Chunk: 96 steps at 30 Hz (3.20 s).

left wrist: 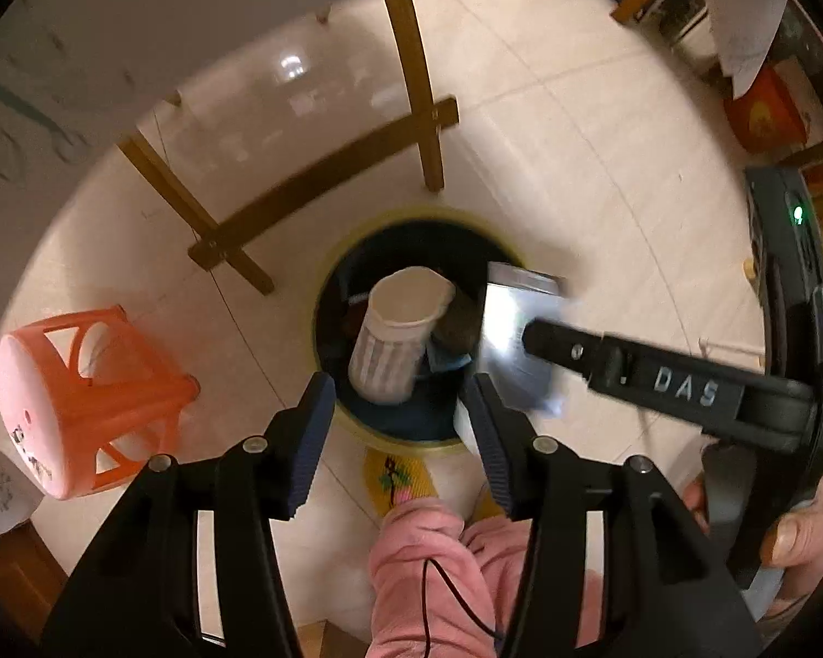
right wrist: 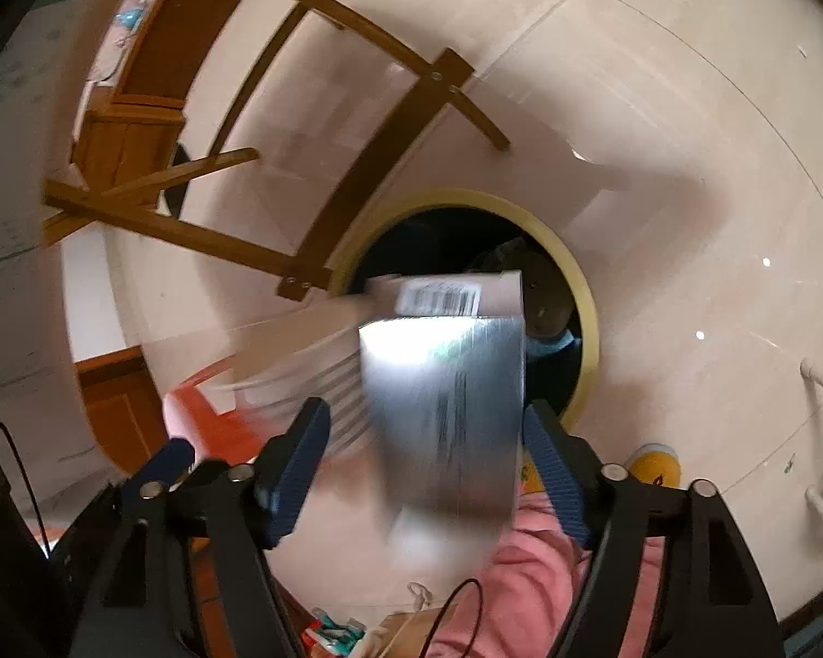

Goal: Collect trash
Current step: 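Open both tools to drop the box and cup into the bin, then raise both tools back toward the trash on the table, then grasp the green-and-white snack packet with the left tool while the right tool grasps the yellow cracker bag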

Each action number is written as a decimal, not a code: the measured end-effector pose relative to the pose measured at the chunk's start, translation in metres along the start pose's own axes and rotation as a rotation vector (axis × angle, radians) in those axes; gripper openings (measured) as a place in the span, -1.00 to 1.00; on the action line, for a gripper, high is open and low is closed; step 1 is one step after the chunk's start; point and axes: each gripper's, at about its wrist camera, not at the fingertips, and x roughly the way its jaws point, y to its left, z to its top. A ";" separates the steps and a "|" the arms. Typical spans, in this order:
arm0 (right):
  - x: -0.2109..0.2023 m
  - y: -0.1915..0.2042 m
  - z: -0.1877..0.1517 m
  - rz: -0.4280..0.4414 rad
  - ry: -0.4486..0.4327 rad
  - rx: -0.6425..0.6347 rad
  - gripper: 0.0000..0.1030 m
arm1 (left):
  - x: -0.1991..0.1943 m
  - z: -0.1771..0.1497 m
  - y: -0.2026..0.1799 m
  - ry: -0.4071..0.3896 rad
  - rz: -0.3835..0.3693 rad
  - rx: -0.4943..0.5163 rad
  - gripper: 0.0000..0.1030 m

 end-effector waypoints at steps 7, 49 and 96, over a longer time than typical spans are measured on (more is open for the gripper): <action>0.013 0.001 0.001 -0.009 0.004 -0.007 0.48 | 0.008 -0.008 0.008 0.018 0.035 0.008 -0.08; -0.419 0.219 -0.149 0.080 -0.451 -0.528 0.48 | -0.427 -0.046 0.002 -0.433 0.220 -0.177 -0.08; -0.374 0.509 0.196 -0.001 -0.533 -0.419 0.41 | -0.389 0.336 0.249 -0.357 -0.127 -0.244 0.37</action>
